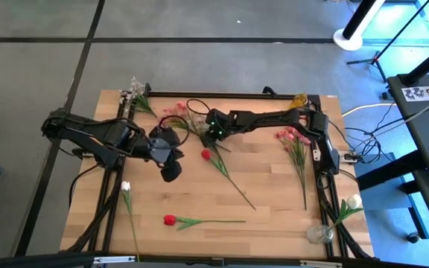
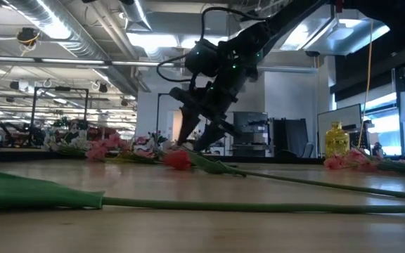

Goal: Sort flowers into vase by color
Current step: Put the right white flowers into the transparent vase

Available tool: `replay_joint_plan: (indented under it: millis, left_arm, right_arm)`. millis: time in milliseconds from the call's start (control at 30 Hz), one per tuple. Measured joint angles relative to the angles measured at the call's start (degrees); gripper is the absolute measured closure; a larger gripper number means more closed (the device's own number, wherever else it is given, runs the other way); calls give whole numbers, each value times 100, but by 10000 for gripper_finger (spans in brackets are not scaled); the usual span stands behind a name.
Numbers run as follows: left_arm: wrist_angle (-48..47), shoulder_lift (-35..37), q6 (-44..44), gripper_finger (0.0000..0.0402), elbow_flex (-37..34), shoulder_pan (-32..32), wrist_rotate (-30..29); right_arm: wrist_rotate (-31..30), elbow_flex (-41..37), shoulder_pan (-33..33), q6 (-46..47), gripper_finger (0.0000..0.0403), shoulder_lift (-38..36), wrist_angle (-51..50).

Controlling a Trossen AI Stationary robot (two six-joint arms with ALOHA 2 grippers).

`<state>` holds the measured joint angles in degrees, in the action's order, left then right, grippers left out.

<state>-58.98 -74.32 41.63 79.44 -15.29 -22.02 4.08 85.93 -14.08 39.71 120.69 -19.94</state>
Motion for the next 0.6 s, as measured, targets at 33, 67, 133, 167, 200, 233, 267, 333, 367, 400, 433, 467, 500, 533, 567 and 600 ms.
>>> replay_joint_plan:
  millis: [33, 67, 133, 167, 200, 233, 267, 333, 367, 400, 433, 467, 500, 533, 567, 600]
  left_arm:
    - [54, 0, -3, 365, 0, 0, -35]
    - [90, 0, -3, 365, 0, 1, -83]
    - [118, 0, -2, 365, 0, 2, -134]
    - [122, 0, 4, 365, 0, 2, -140]
    - [121, 0, 0, 365, 0, 4, -174]
    - [138, -2, -39, 365, 0, 15, -263]
    - [169, -2, -108, 365, 0, 38, -340]
    - [210, 18, -170, 365, 0, 90, -385]
    - [216, 24, -162, 365, 0, 113, -391]
    - [225, 30, -162, 365, 0, 135, -400]
    - [249, 31, -168, 365, 0, 152, -400]
    - [296, 31, -168, 365, 0, 169, -396]
    - [348, 31, -137, 365, 0, 182, -383]
    - [381, 31, -92, 365, 0, 190, -345]
    - [440, 31, -101, 365, 0, 189, -318]
    - [547, 32, -164, 365, 0, 173, -280]
  right_arm:
    - [0, 2, 10, -38, 186, 38, 23]
    - [0, 0, 10, -75, 184, 95, -1]
    - [-22, -6, 8, -109, 189, 202, 64]
    - [-64, -11, 15, -111, 196, 228, 42]
    - [-91, -11, 19, -112, 207, 236, 66]
    - [-97, -11, 19, -113, 219, 237, 106]
    - [-115, -9, 19, -118, 232, 237, 142]
    - [-220, -9, 19, -119, 263, 237, 194]
    - [-279, -9, 19, -122, 280, 237, 244]
    - [-306, -9, 19, -119, 298, 237, 323]
    - [-302, -9, 19, -119, 317, 224, 407]
    - [-302, -9, 19, -121, 336, 211, 453]
    - [-300, -9, 19, -121, 357, 197, 525]
    - [-249, -9, 17, -125, 377, 192, 639]
    - [-161, -9, 8, -129, 388, 168, 709]
    - [-88, -9, 6, -126, 392, 135, 736]
